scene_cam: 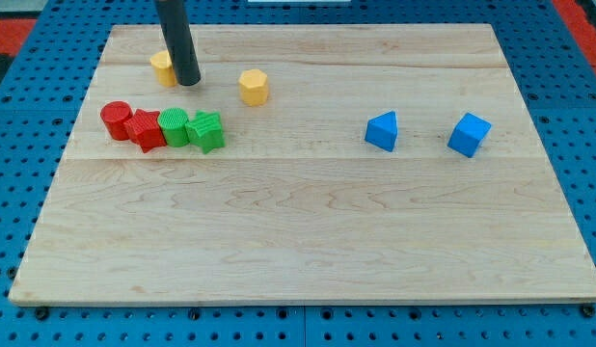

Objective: Slide the yellow hexagon to the top of the green star

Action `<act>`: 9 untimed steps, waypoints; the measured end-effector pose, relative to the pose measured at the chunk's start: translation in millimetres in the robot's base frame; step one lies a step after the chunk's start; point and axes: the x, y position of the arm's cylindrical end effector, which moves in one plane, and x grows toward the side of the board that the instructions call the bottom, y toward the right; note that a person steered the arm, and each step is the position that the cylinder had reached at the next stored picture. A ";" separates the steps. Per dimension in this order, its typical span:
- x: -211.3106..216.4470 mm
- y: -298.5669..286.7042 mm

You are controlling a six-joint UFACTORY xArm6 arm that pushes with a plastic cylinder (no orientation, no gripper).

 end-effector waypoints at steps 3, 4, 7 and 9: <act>-59.0 -67.3; -59.0 -50.3; -91.6 41.8; -84.4 76.4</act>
